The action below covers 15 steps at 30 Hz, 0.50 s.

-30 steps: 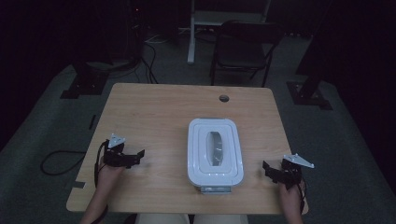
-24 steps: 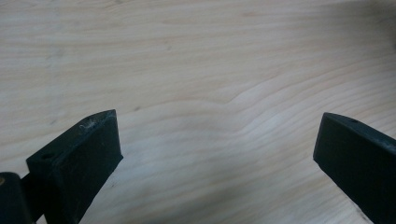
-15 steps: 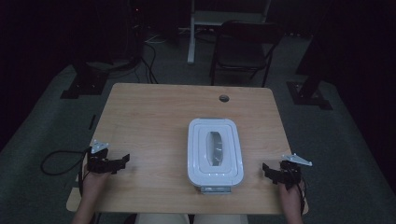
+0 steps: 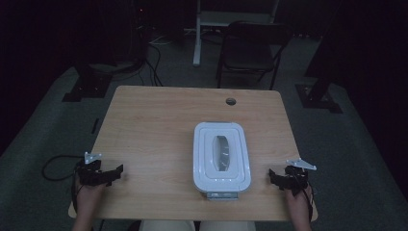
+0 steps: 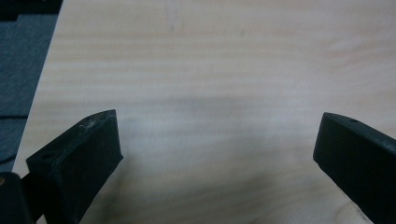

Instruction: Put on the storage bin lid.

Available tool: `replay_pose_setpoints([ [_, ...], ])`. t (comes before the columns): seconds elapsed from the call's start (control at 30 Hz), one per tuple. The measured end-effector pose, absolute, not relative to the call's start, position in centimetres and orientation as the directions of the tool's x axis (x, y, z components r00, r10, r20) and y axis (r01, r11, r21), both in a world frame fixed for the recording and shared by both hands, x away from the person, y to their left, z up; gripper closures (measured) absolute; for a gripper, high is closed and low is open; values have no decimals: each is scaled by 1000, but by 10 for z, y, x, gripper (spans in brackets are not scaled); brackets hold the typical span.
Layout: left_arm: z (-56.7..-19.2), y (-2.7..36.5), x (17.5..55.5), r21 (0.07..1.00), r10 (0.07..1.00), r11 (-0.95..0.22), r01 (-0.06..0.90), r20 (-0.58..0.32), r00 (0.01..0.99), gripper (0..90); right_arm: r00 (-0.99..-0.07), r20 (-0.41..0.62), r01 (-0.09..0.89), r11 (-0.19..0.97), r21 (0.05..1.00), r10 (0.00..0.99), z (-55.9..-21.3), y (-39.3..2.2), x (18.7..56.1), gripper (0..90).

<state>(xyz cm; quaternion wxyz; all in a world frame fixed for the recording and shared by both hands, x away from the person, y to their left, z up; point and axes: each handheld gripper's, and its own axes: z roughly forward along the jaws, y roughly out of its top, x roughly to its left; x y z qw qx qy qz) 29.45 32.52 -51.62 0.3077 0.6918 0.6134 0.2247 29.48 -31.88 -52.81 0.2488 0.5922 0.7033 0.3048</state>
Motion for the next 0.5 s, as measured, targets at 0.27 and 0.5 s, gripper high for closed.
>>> replay_pose_setpoints([
  [0.27, -521, 320, 293, 685, 989, -77, 725, -36, 140, 17, -175, 11, 681, 113, 723, 985, -528, -319, 295, 126],
  [0.5, -524, 314, 293, 685, 993, -91, 722, 10, 116, 17, -175, 11, 681, 113, 723, 985, -528, -319, 295, 127],
])
